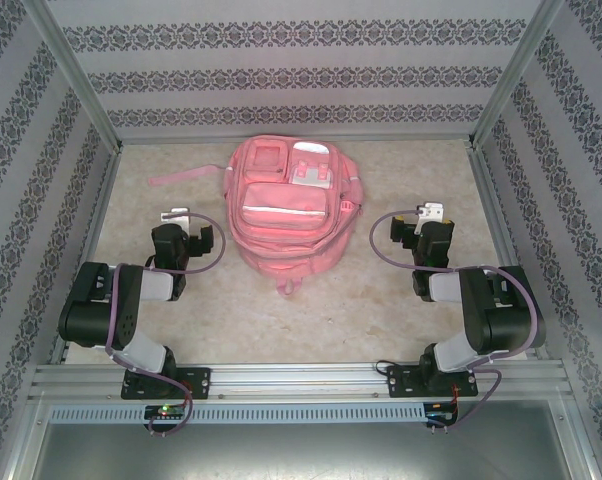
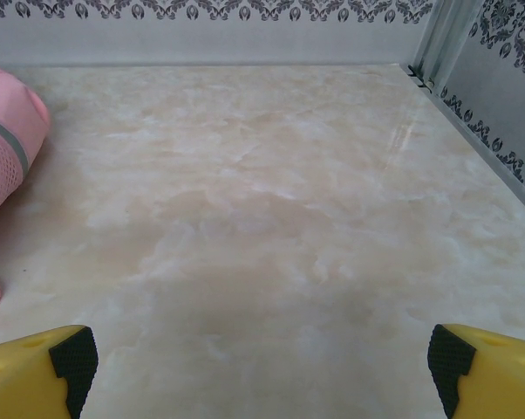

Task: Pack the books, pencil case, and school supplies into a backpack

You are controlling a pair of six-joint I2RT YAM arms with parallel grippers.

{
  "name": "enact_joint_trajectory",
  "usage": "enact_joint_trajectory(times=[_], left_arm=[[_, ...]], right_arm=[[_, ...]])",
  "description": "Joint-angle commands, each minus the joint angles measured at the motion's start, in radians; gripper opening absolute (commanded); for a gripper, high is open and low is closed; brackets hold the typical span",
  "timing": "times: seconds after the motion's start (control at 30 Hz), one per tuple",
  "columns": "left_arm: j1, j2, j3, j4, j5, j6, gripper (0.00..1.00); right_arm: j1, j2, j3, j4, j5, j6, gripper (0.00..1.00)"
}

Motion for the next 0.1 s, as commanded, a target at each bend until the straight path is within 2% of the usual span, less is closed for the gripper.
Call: enact_joint_trajectory(times=[0.0,0.07], left_arm=[[0.011,-0.003,0.009,0.044,0.019,0.013,0.99],[0.012,-0.003,0.007,0.047,0.020,0.012,0.99]], right_arm=[[0.005,-0.009,0.003,0.041,-0.016,0.016,0.98],[0.005,-0.009,0.003,0.040,-0.016,0.017,0.98]])
